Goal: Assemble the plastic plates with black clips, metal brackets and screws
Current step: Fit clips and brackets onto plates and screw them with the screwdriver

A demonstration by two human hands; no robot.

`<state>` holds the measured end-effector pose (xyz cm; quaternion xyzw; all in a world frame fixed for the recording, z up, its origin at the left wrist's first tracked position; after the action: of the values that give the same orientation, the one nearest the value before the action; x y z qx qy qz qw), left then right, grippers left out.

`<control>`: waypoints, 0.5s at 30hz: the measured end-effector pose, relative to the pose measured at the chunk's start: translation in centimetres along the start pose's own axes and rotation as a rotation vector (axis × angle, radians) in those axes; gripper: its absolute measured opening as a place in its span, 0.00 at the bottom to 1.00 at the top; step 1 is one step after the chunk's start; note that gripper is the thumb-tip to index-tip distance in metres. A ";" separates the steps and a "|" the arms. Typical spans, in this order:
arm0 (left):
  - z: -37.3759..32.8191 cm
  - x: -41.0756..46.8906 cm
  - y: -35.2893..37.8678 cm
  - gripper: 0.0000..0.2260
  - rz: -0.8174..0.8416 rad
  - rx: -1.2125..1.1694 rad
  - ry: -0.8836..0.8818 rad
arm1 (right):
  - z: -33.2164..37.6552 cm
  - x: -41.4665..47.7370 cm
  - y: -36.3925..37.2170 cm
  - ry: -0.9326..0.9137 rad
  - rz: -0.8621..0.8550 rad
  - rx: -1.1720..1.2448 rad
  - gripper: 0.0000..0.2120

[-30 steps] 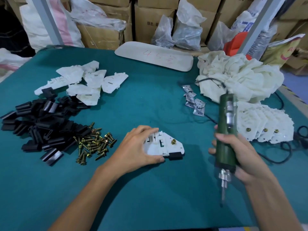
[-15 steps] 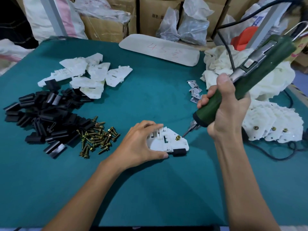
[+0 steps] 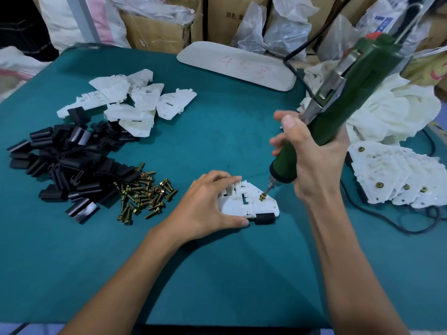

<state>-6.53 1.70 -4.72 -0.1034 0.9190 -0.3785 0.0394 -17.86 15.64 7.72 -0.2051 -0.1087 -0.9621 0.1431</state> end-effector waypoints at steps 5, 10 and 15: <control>-0.1 0.0 -0.1 0.41 -0.017 -0.002 0.003 | -0.6 -0.4 1.5 0.042 0.102 0.020 0.13; -0.1 0.0 -0.1 0.40 -0.018 0.001 0.002 | -0.9 -0.4 1.6 0.012 0.037 -0.063 0.13; 0.0 0.0 0.0 0.41 -0.012 0.005 0.002 | -1.1 -0.3 1.3 0.020 0.014 -0.032 0.14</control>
<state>-6.54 1.72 -4.76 -0.1085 0.9174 -0.3811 0.0366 -17.58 14.17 6.80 -0.1986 -0.0902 -0.9647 0.1473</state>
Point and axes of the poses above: each hand's wrist, its own x-axis towards the middle knuckle, its own y-axis out of the palm, z = x × y, the point moved 9 cm from there along x, towards the middle knuckle, and after that the axes turned 2 degrees about -y, right-handed, at the moved point
